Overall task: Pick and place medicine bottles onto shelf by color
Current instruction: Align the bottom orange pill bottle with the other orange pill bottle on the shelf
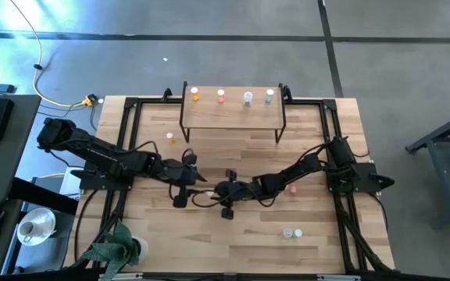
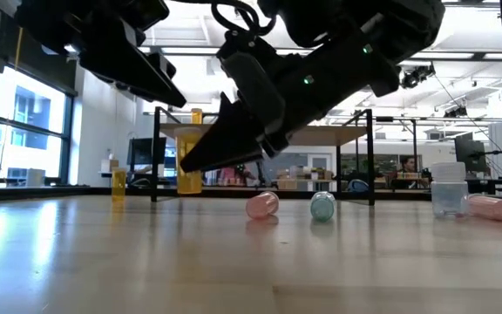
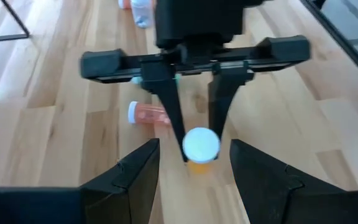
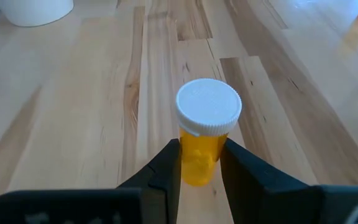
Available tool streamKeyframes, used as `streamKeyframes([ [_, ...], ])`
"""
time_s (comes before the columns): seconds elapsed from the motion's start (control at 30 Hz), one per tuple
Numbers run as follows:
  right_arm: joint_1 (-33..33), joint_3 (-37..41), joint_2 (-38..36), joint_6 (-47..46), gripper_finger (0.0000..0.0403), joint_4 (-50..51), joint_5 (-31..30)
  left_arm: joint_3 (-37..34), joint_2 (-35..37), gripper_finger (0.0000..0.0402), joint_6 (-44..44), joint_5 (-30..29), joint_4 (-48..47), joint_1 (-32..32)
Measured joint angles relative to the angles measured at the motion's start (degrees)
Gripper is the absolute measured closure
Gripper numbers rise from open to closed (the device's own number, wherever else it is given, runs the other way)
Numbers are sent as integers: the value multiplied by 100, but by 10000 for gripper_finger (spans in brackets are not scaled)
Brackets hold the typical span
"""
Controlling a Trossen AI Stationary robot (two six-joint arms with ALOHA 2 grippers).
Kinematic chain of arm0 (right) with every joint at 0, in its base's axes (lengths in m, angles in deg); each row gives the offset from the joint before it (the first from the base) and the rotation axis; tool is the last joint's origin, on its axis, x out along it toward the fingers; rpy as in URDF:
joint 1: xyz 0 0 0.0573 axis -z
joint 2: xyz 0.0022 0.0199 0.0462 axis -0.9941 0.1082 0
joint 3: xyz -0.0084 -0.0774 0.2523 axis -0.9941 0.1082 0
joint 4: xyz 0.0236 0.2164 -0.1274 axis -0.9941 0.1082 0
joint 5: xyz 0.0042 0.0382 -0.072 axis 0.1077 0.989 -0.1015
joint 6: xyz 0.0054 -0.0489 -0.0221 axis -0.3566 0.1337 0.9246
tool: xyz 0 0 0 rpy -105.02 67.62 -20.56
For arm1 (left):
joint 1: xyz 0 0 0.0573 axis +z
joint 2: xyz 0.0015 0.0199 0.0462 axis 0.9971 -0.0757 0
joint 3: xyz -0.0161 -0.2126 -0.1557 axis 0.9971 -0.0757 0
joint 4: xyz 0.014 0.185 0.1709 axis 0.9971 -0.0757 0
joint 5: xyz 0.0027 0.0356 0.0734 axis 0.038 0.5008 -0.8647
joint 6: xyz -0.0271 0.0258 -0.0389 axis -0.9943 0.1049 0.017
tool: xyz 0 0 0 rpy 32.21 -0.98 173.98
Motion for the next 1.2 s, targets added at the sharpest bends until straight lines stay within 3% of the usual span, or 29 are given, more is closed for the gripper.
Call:
streamKeyframes([
  [0.87, 149, -16, -55, 10, 316, -844, 25, 0, 0, 218, -255, -221, 11, -167],
  [1.2, 133, -543, -57, 144, 316, -60, -11, 0, -2, 218, -301, -216, 0, -167],
])
